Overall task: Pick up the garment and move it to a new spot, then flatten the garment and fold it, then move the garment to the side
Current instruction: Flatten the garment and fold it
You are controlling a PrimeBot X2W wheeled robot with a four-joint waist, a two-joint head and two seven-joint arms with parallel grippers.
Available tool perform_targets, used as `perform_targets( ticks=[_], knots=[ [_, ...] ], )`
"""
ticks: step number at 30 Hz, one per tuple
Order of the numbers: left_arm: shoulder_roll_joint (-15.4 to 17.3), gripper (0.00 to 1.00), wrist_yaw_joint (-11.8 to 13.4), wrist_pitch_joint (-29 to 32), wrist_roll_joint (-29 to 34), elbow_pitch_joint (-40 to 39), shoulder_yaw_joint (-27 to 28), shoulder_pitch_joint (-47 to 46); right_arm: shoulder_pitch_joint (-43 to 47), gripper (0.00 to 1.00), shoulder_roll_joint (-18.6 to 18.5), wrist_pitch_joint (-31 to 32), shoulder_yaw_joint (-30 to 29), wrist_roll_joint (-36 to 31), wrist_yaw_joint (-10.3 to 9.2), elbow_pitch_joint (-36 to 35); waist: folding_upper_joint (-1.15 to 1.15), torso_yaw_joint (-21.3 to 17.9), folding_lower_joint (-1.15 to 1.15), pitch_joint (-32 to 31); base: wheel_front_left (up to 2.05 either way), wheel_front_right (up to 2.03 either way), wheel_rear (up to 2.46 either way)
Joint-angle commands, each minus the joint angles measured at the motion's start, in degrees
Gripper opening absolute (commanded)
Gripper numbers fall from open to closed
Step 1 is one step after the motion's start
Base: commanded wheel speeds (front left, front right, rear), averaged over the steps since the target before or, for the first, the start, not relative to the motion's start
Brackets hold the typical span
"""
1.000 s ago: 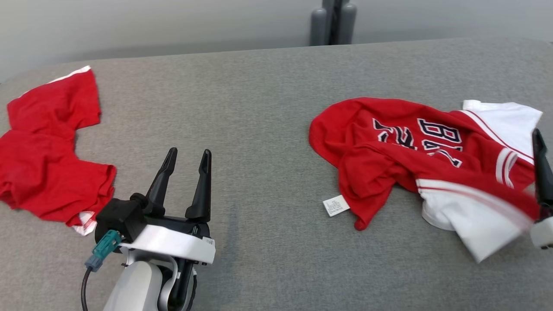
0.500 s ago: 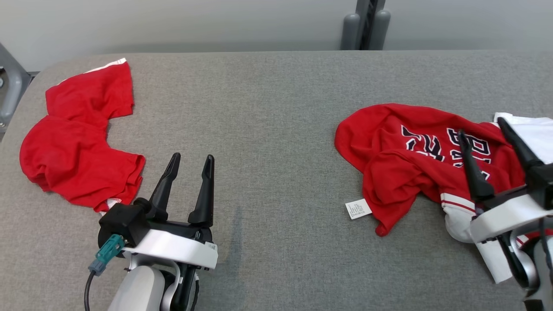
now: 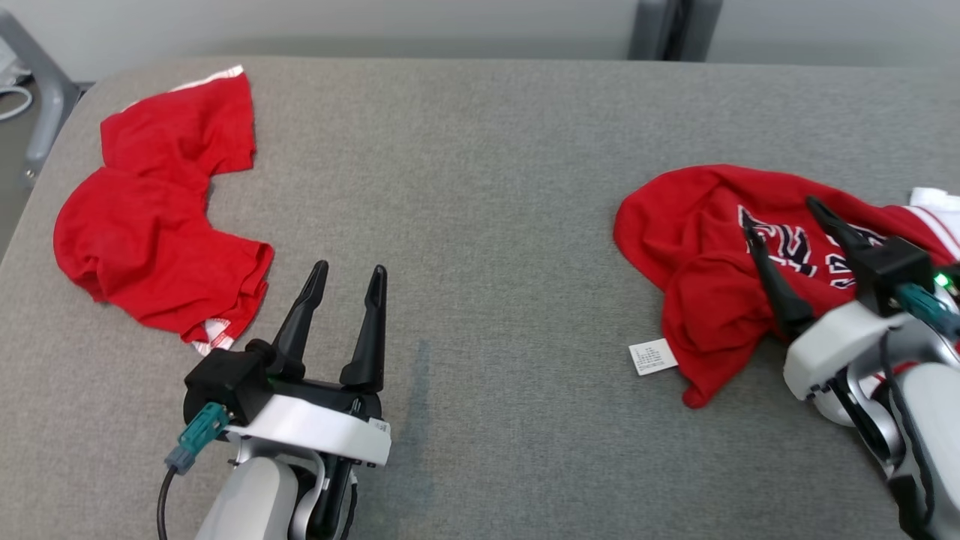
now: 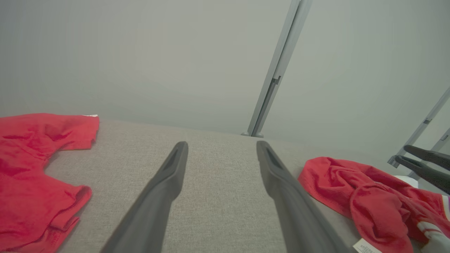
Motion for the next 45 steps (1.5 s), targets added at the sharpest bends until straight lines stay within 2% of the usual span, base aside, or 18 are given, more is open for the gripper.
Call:
perform_targets(
  ticks=[1, 3, 7, 12, 18, 28, 29, 30, 35, 45],
  knots=[
    [0.19, 1.00, 0.29, -0.22, -0.45, -0.29, -0.33, -1.12, -2.20, 1.00, -1.27, 1.36, 2.07, 0.99, -0.03, 0.92, 0.00, 1.18, 0.00, 1.51, 0.00, 0.00, 0.00],
    [0.21, 1.00, 0.46, -0.22, -0.84, -0.37, -0.83, -1.74, -4.78, 1.00, -2.16, 3.56, 5.13, 2.89, -0.03, 2.31, 0.00, 2.03, 0.00, 2.61, 0.00, 0.00, 0.00],
    [0.21, 1.00, 0.98, -0.22, -2.43, -0.44, -2.49, -2.97, -11.70, 1.00, -6.42, 10.03, 13.52, 6.39, -0.04, 6.24, 0.00, 4.64, 0.00, 4.81, 0.00, 0.00, 0.00],
    [0.19, 1.00, 1.79, -0.22, -4.03, -0.61, -3.97, -3.58, -16.90, 1.00, -9.25, 15.28, 19.55, 11.87, -0.04, 9.95, 0.00, 7.44, 0.00, 6.08, 0.00, 0.00, 0.00],
    [0.18, 1.00, 2.39, -0.22, -5.23, -0.98, -4.56, -3.86, -21.16, 1.00, -12.26, 20.77, 24.92, 17.98, -0.03, 13.69, 0.00, 10.05, 0.00, 6.55, 0.00, 0.00, 0.00],
    [0.20, 1.00, 3.00, -0.22, -6.36, -1.65, -5.97, -3.91, -24.48, 1.00, -13.83, 26.07, 29.99, 24.15, -0.04, 18.78, 0.00, 11.93, 0.00, 7.35, 0.00, 0.00, 0.00],
    [0.20, 1.00, 2.95, -0.22, -6.37, -1.69, -6.15, -3.97, -24.80, 0.30, -14.12, 26.39, 30.54, 24.40, -0.04, 19.25, 0.00, 12.10, 0.00, 7.50, 0.00, 0.00, 0.00],
    [0.21, 1.00, 2.95, -0.22, -6.44, -1.71, -6.27, -4.05, -25.13, 0.00, -14.48, 26.20, 31.59, 24.11, -0.04, 19.11, 0.00, 12.27, 0.00, 7.62, 0.00, 0.00, 0.00],
    [0.20, 1.00, 3.17, -0.22, -6.64, -1.64, -6.41, -4.15, -28.14, 0.00, -15.02, 21.01, 32.56, 23.35, -0.04, 19.03, 0.00, 12.73, 0.00, 7.87, 0.00, 0.00, 0.00],
    [0.21, 1.00, 3.35, -0.22, -6.62, -1.58, -6.55, -4.25, -37.75, 0.00, -10.27, 10.11, 28.98, 21.85, -0.04, 20.02, 0.00, 13.08, 0.00, 7.23, 0.00, 0.00, 0.00]
  ],
)
